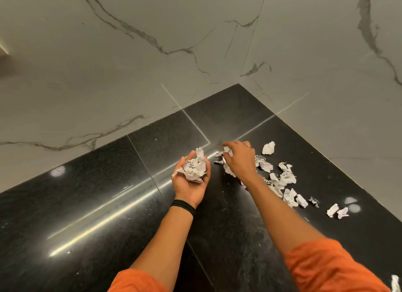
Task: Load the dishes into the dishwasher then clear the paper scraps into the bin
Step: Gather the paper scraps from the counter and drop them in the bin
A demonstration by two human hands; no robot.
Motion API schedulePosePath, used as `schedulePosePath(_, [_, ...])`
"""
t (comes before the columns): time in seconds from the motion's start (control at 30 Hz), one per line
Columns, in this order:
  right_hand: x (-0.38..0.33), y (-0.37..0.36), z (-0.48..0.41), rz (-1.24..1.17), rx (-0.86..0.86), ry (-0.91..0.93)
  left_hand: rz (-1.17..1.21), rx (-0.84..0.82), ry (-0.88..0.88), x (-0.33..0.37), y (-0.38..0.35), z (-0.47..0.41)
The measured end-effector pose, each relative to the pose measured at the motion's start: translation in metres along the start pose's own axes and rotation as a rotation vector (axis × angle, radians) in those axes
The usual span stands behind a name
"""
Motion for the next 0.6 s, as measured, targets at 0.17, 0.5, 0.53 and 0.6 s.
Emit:
schedulePosePath(0.17, [0.006,-0.014,-0.026,0.171,-0.12,0.036,-0.001,-0.002,0.005,0.005,0.005,-0.006])
schedulePosePath(0.5, [-0.025,0.029,0.014,-0.52,0.102,0.009,-0.084,0.022,0.019,-0.002,-0.001,-0.001])
schedulePosePath(0.53, [-0.037,0.032,0.025,-0.579,0.08,0.037,-0.096,0.017,0.023,-0.006,-0.002,0.001])
schedulePosePath(0.6, [-0.057,0.036,0.043,-0.641,0.047,0.093,-0.14,-0.008,0.042,-0.012,-0.003,0.006])
Point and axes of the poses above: each hand's wrist, its own z-axis away from the middle knuckle, its own y-axis out of the back of the hand, x = y × z, the point moved 7 cm from there along -z, towards the middle knuckle, and after that the axes turned 2 degrees about x, right-handed, at the moved point
